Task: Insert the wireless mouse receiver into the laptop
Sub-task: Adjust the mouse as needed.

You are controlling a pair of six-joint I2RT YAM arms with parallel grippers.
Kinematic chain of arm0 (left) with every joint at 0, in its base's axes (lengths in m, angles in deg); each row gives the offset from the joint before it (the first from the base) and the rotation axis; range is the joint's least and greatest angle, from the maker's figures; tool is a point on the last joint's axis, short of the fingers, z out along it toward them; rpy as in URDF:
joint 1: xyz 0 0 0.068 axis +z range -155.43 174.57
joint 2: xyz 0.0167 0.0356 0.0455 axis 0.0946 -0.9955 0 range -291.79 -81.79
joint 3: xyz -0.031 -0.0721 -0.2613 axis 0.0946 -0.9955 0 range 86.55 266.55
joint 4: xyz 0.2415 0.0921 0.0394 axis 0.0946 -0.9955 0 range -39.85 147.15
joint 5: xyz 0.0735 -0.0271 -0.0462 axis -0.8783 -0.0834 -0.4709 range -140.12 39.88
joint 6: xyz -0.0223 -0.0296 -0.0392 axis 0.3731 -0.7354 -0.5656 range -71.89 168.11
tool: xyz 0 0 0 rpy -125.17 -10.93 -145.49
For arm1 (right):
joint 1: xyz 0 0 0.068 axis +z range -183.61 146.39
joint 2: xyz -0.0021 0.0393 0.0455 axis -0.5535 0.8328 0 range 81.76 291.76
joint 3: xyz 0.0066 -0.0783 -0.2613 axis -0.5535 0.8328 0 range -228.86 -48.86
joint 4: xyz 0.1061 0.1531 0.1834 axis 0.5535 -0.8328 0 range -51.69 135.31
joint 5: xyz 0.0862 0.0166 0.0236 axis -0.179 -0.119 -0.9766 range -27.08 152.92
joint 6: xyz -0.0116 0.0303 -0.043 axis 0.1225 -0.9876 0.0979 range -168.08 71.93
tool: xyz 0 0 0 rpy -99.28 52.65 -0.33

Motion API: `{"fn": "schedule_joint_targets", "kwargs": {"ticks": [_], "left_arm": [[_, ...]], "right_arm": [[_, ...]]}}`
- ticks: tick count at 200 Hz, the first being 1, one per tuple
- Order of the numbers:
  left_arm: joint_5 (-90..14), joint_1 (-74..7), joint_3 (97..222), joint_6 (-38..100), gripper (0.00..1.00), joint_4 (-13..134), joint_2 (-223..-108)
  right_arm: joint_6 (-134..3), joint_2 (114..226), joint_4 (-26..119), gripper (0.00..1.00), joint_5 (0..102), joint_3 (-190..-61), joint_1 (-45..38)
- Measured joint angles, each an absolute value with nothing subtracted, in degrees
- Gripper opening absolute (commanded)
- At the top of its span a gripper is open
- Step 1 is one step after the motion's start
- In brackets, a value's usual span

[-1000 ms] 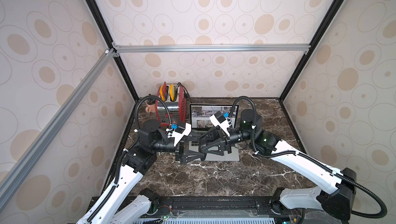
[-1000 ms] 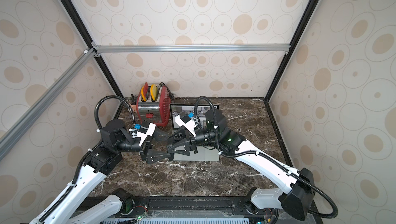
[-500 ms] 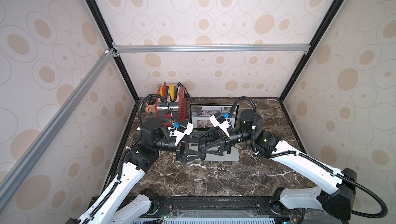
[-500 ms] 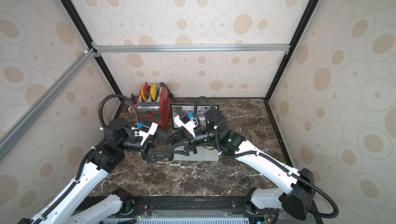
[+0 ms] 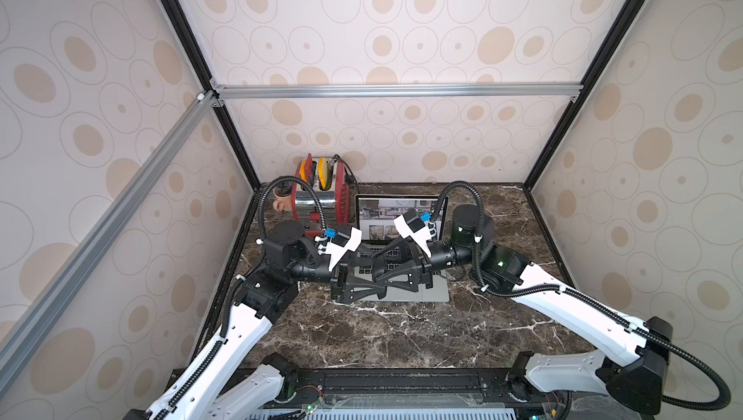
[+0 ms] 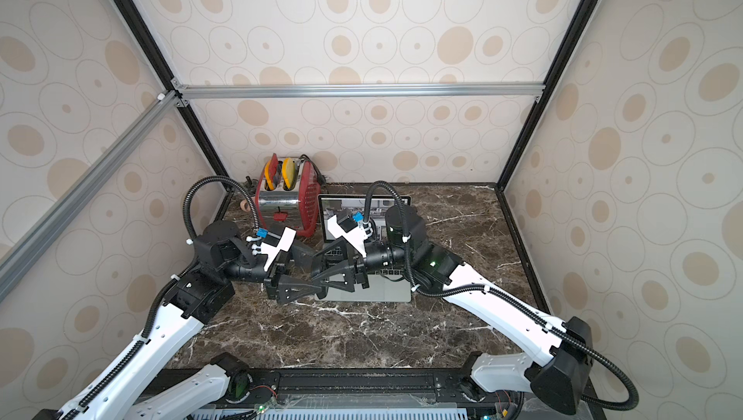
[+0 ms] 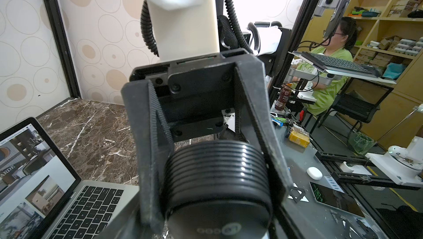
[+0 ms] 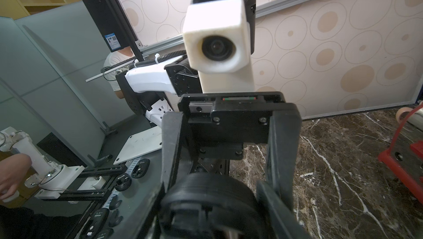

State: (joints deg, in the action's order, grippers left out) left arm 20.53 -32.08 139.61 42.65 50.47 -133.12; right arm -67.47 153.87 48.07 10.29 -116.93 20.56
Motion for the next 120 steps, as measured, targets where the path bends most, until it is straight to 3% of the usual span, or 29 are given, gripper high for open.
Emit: {"fn": "schedule_joint_targets", "kwargs": {"ticks": [31, 81, 120], "left_arm": [[21.5, -32.3, 139.6, 41.9, 0.86, 51.0, -133.2], [22.4, -32.3, 139.6, 40.9, 0.68, 51.1, -133.5], [21.8, -32.3, 139.6, 38.9, 0.31, 50.6, -133.5]], "right_arm": [[-67.0, 153.8, 48.2, 0.13, 10.3, -117.3, 21.4], [-66.8, 153.7, 48.2, 0.14, 11.2, -117.3, 21.5], [-65.7, 153.5, 48.3, 0.20, 12.3, -117.3, 21.3]]}}
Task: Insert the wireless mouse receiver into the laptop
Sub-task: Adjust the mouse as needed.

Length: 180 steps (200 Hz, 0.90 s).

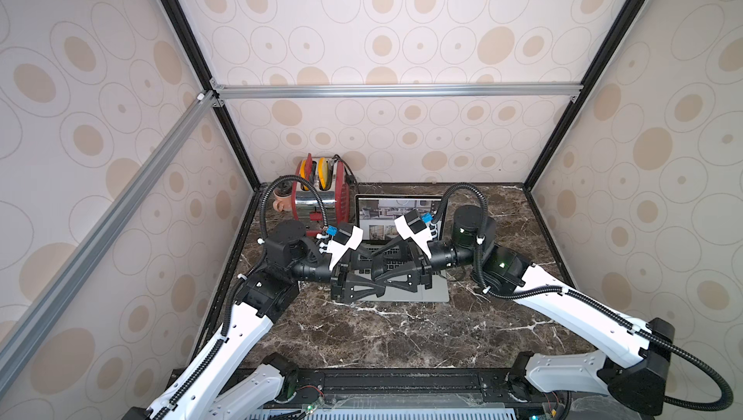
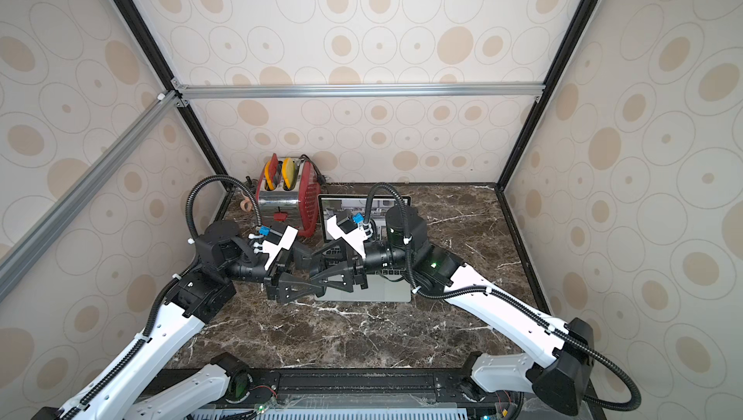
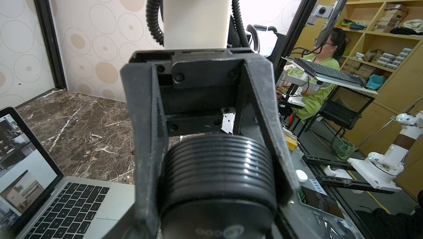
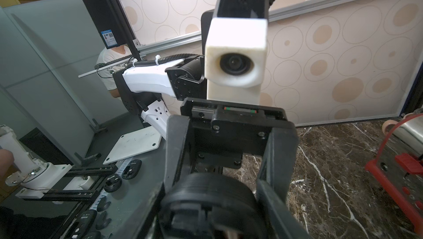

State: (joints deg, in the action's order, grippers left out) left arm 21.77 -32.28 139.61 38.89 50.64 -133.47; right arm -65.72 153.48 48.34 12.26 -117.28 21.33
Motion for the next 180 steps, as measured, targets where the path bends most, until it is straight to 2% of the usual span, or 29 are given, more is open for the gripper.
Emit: {"fn": "schedule_joint_targets", "kwargs": {"ticks": [26, 45, 88, 122, 148, 180], "left_arm": [[21.4, -32.3, 139.6, 37.9, 0.09, 50.6, -133.2], [20.7, -32.3, 139.6, 37.3, 0.00, 50.7, -132.6], [19.4, -32.5, 139.6, 36.8, 0.00, 51.3, -131.5], [18.7, -32.6, 139.1, 37.2, 0.00, 51.8, -131.2], [18.7, -32.6, 138.4, 38.8, 0.00, 51.9, -130.2], [19.4, -32.6, 137.2, 41.0, 0.00, 51.9, -128.0]], "right_arm": [[-65.7, 153.5, 48.7, 0.25, 12.4, -117.3, 21.3], [-65.9, 153.5, 49.3, 0.32, 12.3, -117.3, 21.3], [-66.2, 153.5, 49.5, 0.66, 12.3, -117.9, 21.6], [-65.7, 152.7, 45.6, 0.86, 13.9, -119.1, 21.7], [-63.8, 149.3, 39.5, 0.90, 16.2, -119.1, 21.4], [-63.6, 145.4, 36.8, 0.87, 18.0, -118.8, 21.3]]}}
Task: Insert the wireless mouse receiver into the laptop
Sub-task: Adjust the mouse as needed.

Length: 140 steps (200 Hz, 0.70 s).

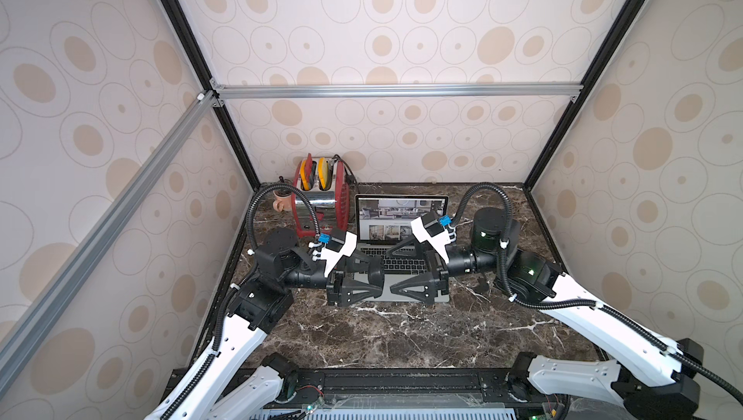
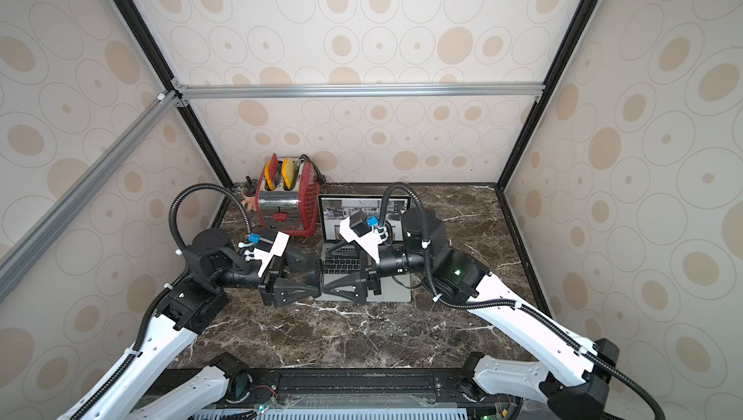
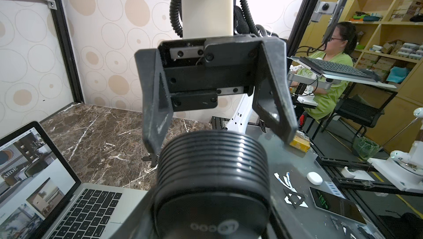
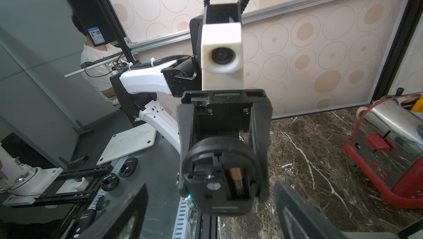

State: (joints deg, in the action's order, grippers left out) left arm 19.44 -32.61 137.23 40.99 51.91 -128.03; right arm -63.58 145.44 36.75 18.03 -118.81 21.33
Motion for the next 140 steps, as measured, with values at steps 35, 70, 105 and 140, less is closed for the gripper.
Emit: {"fn": "schedule_joint_targets", "kwargs": {"ticks": [35, 70, 105, 140], "left_arm": [[21.6, -32.6, 137.1, 42.8, 0.00, 51.9, -127.3], [21.9, -32.6, 137.1, 43.5, 0.00, 51.9, -127.3], [21.4, -32.6, 137.0, 43.2, 0.00, 52.4, -127.3], [18.9, -32.6, 136.7, 41.5, 0.00, 53.3, -125.9]], "right_arm": [[-65.3, 144.4, 39.2, 0.84, 18.1, -117.6, 21.3], [-67.3, 145.9, 44.1, 0.85, 17.6, -115.9, 21.3], [-67.3, 147.0, 46.1, 0.85, 18.2, -115.5, 21.6], [-67.1, 147.3, 47.5, 0.85, 19.4, -115.1, 22.4]]}}
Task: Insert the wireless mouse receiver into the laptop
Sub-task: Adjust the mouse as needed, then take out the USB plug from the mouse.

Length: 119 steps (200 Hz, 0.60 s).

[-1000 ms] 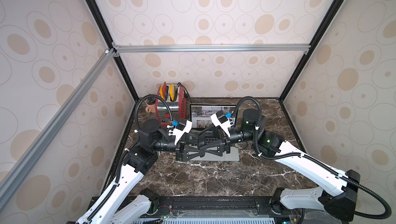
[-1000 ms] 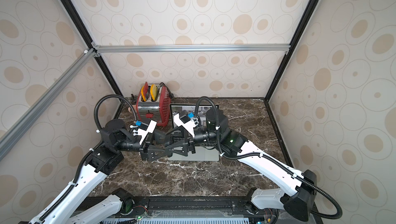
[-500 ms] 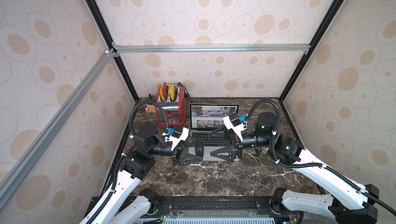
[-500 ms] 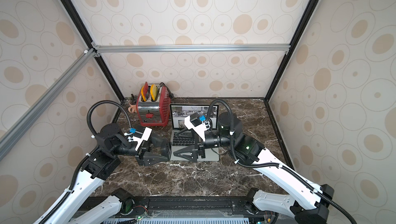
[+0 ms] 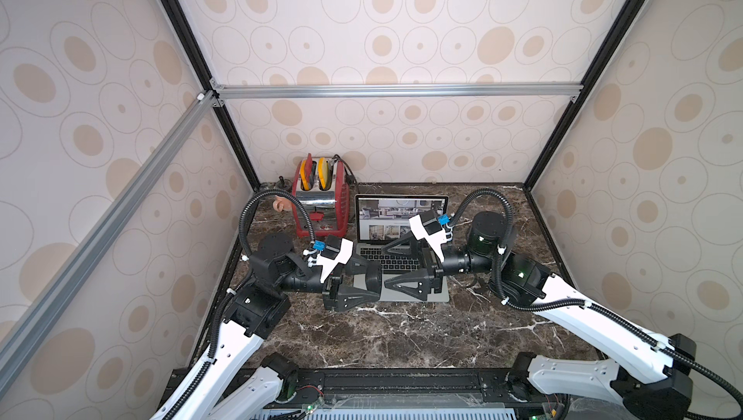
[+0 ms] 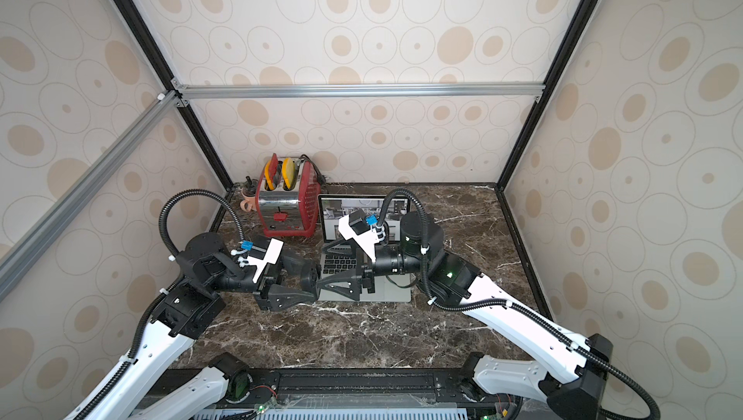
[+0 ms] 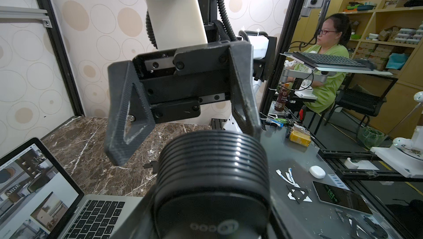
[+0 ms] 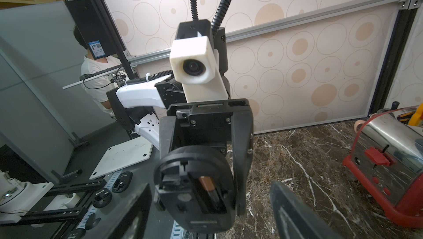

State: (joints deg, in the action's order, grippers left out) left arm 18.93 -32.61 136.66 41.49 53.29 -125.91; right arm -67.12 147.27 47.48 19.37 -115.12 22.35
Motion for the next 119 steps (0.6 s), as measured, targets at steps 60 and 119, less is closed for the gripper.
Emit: {"fn": "schedule_joint_targets", "kwargs": {"ticks": [60, 119], "left_arm": [[15.9, -32.6, 136.5, 38.4, 0.00, 54.5, -124.9], [15.2, -32.6, 136.5, 37.4, 0.00, 54.5, -124.9]], "right_arm": [[-66.6, 147.3, 48.3, 0.85, 21.3, -114.5, 22.9], [-65.2, 147.4, 47.9, 0.86, 21.7, -114.6, 22.9]]}}
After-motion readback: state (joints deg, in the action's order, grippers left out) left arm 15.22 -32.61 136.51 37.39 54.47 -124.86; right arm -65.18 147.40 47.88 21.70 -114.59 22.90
